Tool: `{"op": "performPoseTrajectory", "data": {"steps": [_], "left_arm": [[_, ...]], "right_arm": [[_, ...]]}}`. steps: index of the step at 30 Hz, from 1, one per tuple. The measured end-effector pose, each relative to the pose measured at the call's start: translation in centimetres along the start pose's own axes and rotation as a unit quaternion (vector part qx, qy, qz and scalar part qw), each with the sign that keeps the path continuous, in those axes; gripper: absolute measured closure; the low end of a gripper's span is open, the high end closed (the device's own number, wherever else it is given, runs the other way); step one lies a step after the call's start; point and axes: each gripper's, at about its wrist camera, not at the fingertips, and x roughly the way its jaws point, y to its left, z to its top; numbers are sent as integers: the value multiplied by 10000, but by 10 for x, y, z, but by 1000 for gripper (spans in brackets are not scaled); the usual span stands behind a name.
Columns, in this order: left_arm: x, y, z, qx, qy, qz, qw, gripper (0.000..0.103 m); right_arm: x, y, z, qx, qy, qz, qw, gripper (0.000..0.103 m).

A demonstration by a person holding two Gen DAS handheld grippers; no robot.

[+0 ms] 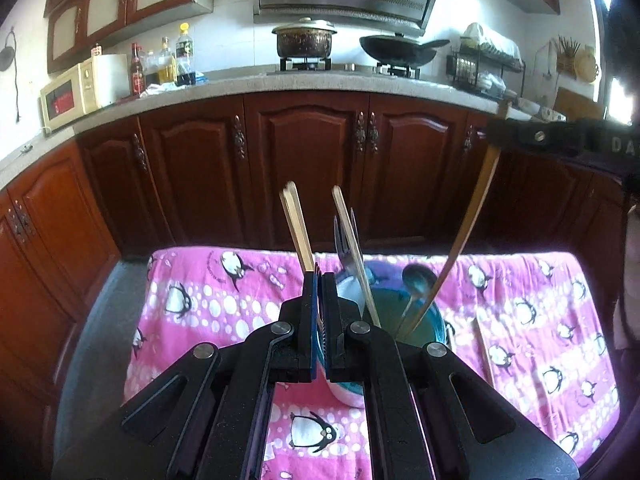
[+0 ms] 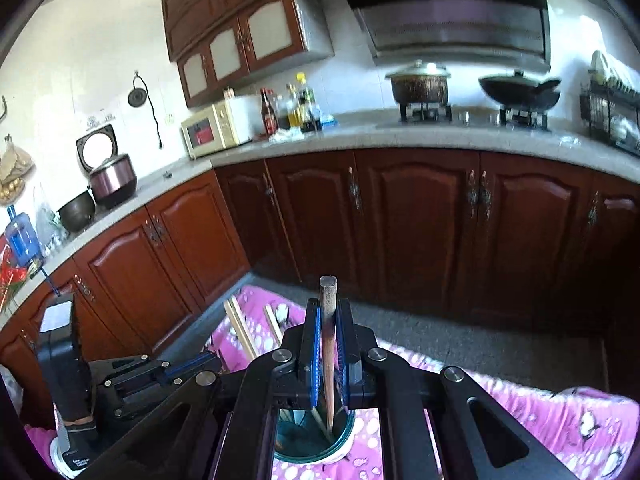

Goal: Organize utensils
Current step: 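Open both tools releasing the gold fork and chopstick into the cup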

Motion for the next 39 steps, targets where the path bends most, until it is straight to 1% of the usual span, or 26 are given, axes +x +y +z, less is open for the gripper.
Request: {"op": "performPoseTrajectory", "data": {"steps": [6, 10, 13, 14, 15, 17, 25, 27, 29, 31, 35, 39], "left_arm": [[14, -5, -13, -16, 188, -21, 9998, 102], [18, -9, -20, -31, 284, -48, 9996, 102], [23, -10, -24, -58, 385, -65, 9992, 102], [25, -9, -25, -98, 432, -86, 9990, 102], [26, -8, -26, -142, 474, -112, 9987, 102], [26, -6, -27, -203, 506, -145, 9984, 102], [24, -3, -29, -279, 579, -217, 9977, 100], [23, -3, -30, -300, 612, -225, 9974, 98], [20, -1, -31, -347, 626, -251, 9971, 83], [17, 0, -32, -383, 603, -263, 9971, 74], [8, 2, -32, -441, 575, -245, 9971, 69], [-2, 1, -32, -458, 514, -232, 9974, 67]], "right_arm": [[34, -9, -24, 185, 398, 69, 9990, 96], [48, -15, -32, 294, 551, 109, 9980, 96], [51, -20, -32, 462, 590, 192, 9970, 96], [51, -23, -32, 494, 609, 209, 9967, 93], [51, -25, -33, 528, 632, 215, 9964, 81], [49, -28, -35, 580, 639, 239, 9960, 69], [37, -34, -47, 712, 708, 252, 9946, 69], [34, -35, -48, 736, 716, 249, 9944, 69], [31, -38, -51, 774, 723, 233, 9941, 68], [28, -40, -54, 839, 757, 234, 9933, 68], [20, -40, -61, 890, 772, 217, 9928, 68], [10, -39, -69, 893, 780, 203, 9927, 68]]}}
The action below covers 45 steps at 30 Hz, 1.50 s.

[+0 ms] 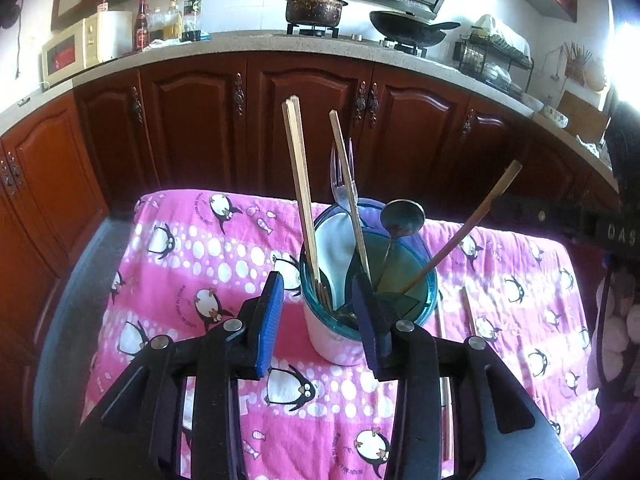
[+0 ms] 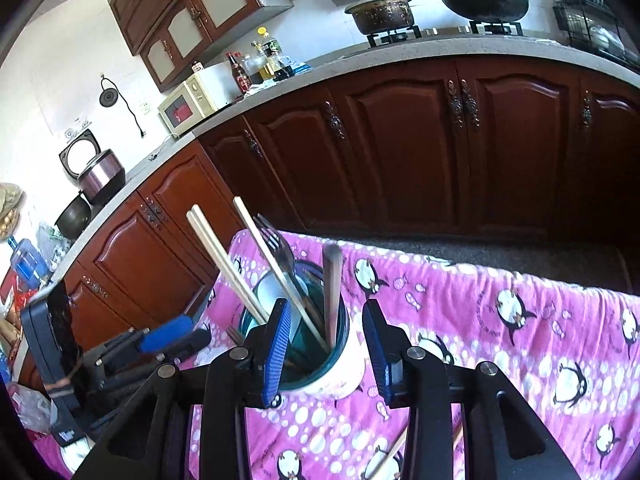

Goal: Organize utensils
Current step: 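Open both tools releasing the gold fork and chopstick into the cup, then move both tools down to the two wooden chopsticks on the cloth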

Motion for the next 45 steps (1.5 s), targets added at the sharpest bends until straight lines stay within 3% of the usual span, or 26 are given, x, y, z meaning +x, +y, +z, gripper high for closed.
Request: {"op": "performPoseTrajectory", "data": {"steps": [4, 16, 29, 39, 45], "left_arm": [[-9, -3, -2, -48, -23, -32, 10000, 61], [-25, -32, -22, 200, -13, -155, 9997, 58], [-2, -58, -57, 283, 532, -344, 9976, 58], [21, -76, -82, 304, 1000, -489, 9933, 58], [34, -84, -94, 267, 1276, -529, 9900, 58]], "right_arm": [[-10, 1, -15, -13, 26, -39, 10000, 67], [-23, -24, -67, 260, 283, -325, 9987, 66], [-9, -75, -127, 895, 803, -707, 9902, 66], [23, -87, -155, 976, 1258, -1067, 9815, 66], [42, -84, -168, 732, 1351, -1300, 9795, 88]]}}
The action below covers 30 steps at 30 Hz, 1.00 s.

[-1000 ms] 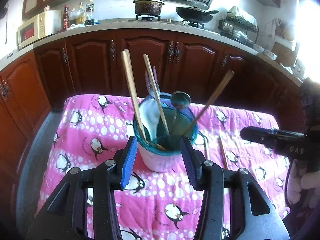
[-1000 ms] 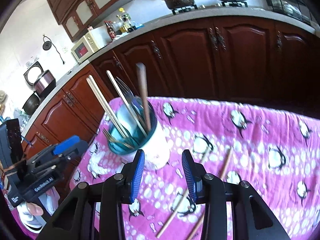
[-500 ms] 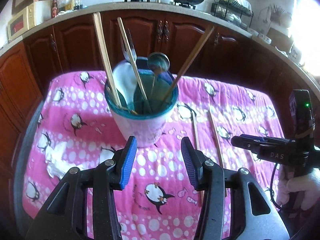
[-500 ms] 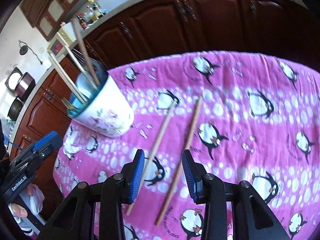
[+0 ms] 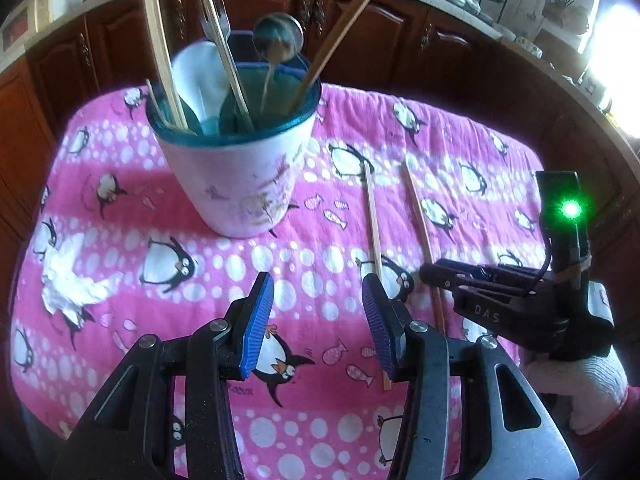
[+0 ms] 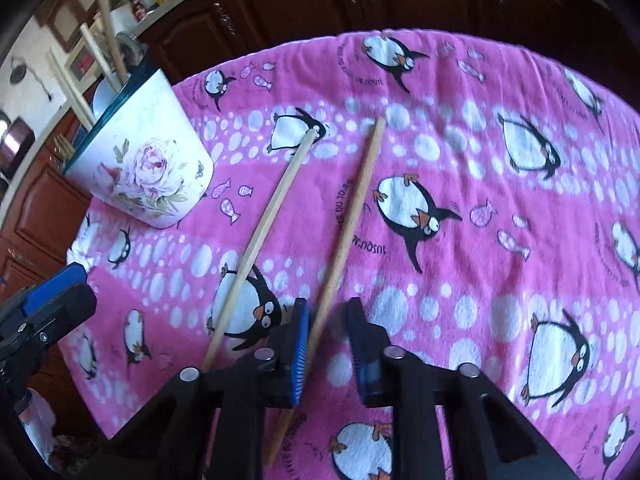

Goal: Organize utensils
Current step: 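Move both tools down to the two wooden chopsticks on the cloth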

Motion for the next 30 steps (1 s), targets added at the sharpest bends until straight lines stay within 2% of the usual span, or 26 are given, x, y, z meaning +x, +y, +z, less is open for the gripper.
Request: {"op": "performPoseTrajectory", "data": {"steps": [5, 16, 21, 23, 25, 26, 30], "left_arm": [[15, -9, -3, -2, 210, -65, 9998, 58], [67, -40, -16, 159, 758, -117, 9969, 58], [74, -45, -17, 251, 649, -44, 9976, 59], [75, -46, -16, 269, 630, -30, 9976, 81], [76, -46, -17, 333, 630, -70, 9974, 93], [75, -47, -17, 350, 650, -142, 9972, 97], [69, -44, -24, 381, 669, -200, 9968, 99]], "right_arm": [[-6, -7, -5, 178, 27, 258, 9995, 94], [-42, -36, -58, 576, 81, 558, 9967, 97], [-45, -35, -65, 593, 107, 598, 9964, 97], [-45, -35, -66, 604, 115, 608, 9963, 97], [-45, -34, -67, 584, 130, 592, 9965, 97], [-45, -33, -67, 564, 140, 581, 9966, 97], [-49, -25, -72, 414, 211, 569, 9973, 97]]}}
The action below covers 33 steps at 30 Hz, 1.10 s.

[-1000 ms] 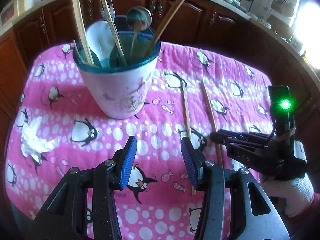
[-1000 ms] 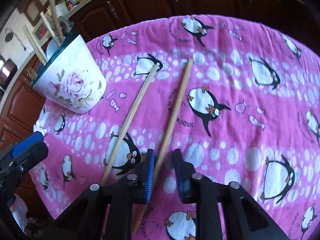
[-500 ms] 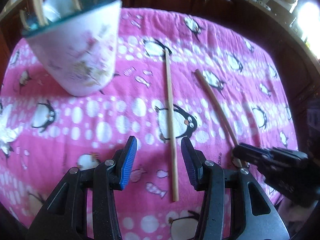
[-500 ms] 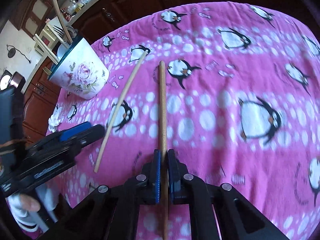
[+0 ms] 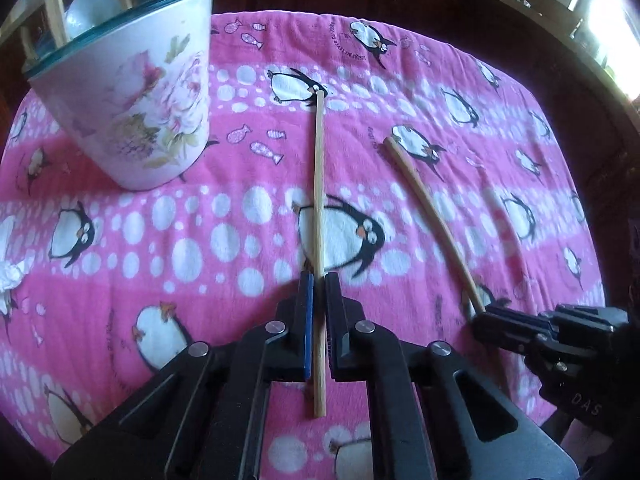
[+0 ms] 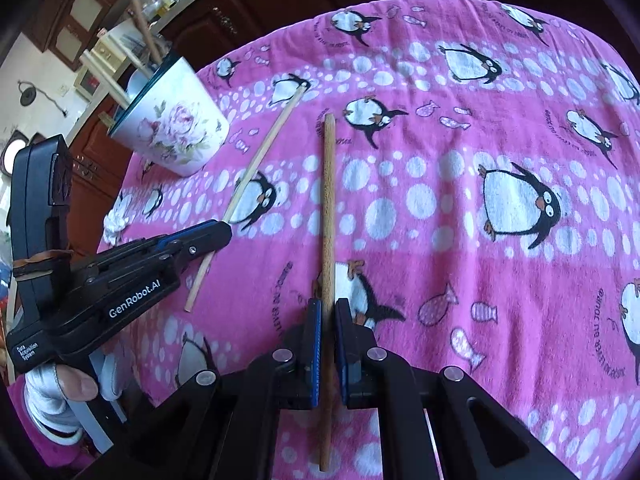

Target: Organize utensils

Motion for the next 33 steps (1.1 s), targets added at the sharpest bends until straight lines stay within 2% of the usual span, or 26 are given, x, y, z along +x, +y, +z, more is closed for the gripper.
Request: {"op": "performPoseTrajectory", "data": {"steps": [7, 13, 16, 17, 18, 21, 23, 26, 29, 33], "left_arm": [[-24, 10, -32, 258, 101, -41, 9996, 99], [-43, 24, -65, 406, 255, -43, 9988, 99], [-52, 33, -75, 384, 341, -124, 9986, 99], [-54, 36, -76, 353, 356, -170, 9986, 99], [-57, 38, -75, 326, 349, -196, 9987, 98], [-61, 42, -67, 282, 274, -243, 9989, 88], [-64, 44, -56, 211, 137, -253, 9994, 74], [-62, 40, -36, 196, -24, -251, 9995, 65], [-54, 34, -13, 226, -149, -201, 9994, 61], [-34, 29, 13, 303, -88, -91, 9995, 60]], "right_arm": [[-6, 12, -20, -229, 215, 100, 9995, 97], [-8, 20, -34, -382, 561, 324, 9972, 97], [-13, 24, -29, -405, 503, 405, 9971, 91], [-16, 25, -24, -389, 419, 427, 9975, 84], [-16, 25, -18, -379, 357, 407, 9978, 77], [-15, 29, 1, -406, 137, 275, 9987, 77], [-12, 31, 15, -440, -4, 222, 9988, 77], [-1, 34, 35, -560, -135, 29, 9983, 77], [13, 35, 52, -564, -116, -3, 9983, 77], [28, 37, 64, -627, 3, -155, 9979, 77]]}}
